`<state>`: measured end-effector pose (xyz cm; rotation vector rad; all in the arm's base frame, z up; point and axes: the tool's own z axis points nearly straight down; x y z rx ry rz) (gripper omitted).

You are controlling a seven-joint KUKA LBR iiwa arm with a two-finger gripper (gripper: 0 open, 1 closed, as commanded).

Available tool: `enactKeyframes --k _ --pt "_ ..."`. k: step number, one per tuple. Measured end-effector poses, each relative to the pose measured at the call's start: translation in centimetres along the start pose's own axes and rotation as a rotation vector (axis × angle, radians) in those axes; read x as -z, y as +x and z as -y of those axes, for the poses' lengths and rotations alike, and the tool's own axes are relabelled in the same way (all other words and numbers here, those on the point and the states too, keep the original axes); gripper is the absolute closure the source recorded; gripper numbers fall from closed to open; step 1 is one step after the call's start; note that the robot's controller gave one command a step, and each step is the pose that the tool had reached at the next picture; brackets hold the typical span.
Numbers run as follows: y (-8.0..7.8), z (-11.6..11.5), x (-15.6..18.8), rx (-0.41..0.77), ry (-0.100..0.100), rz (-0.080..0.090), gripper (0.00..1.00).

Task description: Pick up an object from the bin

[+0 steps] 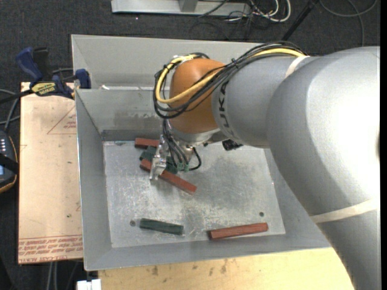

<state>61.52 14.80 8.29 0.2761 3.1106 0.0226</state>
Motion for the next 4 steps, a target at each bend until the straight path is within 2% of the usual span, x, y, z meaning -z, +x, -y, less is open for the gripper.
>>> enactKeyframes --k 1,2,3,4 --pt "0.0 0.0 0.0 0.000 0.000 0.000 1.00" --pt "0.8 1.0 20.1 -0.003 0.015 -0.017 1.00" --pt "0.7 1.0 22.1 -0.003 0.013 -0.010 1.00" --pt "4.0 3.2 9.2 0.063 0.014 -0.014 0.00"
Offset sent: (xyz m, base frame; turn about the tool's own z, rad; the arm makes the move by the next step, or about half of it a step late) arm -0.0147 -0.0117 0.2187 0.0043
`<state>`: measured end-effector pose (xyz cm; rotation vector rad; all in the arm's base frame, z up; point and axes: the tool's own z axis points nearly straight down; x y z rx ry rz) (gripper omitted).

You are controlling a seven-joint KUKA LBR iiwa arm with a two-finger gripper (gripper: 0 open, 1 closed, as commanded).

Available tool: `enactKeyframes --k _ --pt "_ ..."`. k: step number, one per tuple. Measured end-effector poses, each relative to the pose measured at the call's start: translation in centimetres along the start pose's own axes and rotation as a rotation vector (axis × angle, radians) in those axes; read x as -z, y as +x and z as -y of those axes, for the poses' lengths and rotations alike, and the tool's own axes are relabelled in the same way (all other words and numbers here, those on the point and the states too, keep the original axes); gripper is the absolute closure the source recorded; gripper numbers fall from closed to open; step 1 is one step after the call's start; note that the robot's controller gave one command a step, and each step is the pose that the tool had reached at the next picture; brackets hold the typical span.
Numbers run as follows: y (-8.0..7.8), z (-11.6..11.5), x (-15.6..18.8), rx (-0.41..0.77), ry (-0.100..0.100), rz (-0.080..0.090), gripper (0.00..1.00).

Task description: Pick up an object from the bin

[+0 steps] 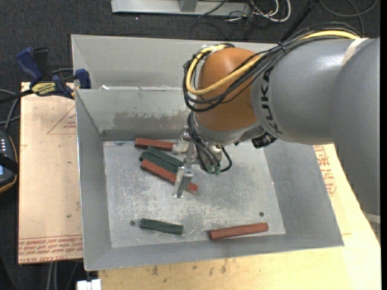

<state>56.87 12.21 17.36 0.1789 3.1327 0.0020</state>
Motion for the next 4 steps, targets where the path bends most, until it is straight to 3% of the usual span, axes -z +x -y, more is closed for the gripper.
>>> enactKeyframes --k 1,2,3,4 --pt "0.4 0.2 -1.2 0.005 0.002 -0.006 0.00" --pt "-1.7 0.9 -8.8 0.003 -0.007 0.018 1.00" --pt "-1.5 0.8 -8.9 0.005 -0.006 0.009 0.00" --pt "-1.5 1.0 -9.2 0.003 -0.005 0.013 1.00"
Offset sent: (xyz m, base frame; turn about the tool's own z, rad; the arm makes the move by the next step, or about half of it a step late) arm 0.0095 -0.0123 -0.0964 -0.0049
